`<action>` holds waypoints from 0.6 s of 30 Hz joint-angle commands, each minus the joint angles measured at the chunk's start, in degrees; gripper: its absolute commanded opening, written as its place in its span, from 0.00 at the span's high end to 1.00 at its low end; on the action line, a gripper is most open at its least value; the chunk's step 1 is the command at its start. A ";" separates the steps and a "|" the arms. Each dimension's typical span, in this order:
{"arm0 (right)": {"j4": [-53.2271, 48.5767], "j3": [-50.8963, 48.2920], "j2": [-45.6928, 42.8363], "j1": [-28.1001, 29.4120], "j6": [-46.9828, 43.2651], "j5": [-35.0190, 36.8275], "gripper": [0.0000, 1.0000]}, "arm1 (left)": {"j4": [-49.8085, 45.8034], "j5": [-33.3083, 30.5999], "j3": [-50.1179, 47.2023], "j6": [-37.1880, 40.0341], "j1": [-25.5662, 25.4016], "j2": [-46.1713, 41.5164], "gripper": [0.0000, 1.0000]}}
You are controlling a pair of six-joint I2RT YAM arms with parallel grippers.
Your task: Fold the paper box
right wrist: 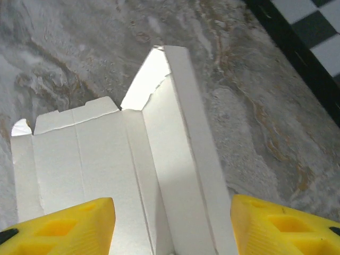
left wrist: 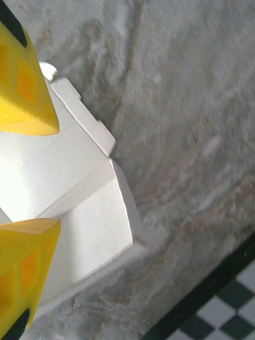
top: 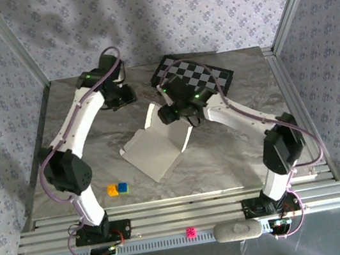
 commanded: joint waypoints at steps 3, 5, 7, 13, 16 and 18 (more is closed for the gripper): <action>-3.62 5.13 6.18 0.93 -5.73 10.35 0.43 | 7.61 5.39 -12.40 -7.13 3.41 -3.81 0.58; -3.57 7.62 8.17 0.35 -5.52 9.41 0.46 | 11.43 9.77 -17.40 -8.59 4.82 -4.21 0.61; -4.06 10.09 9.83 -0.23 -4.68 7.55 0.49 | 15.40 13.20 -19.92 -8.34 5.13 -3.46 0.66; -5.87 13.16 14.29 -0.86 -3.42 7.93 0.54 | 21.94 16.57 -17.68 -3.90 3.57 3.83 0.68; -5.46 14.27 15.36 -0.96 -3.97 8.49 0.54 | 21.33 15.84 -14.97 -2.77 3.33 7.63 0.68; -5.36 15.41 16.35 -0.99 -4.05 8.16 0.54 | 20.72 14.72 -14.37 -2.82 3.31 9.25 0.68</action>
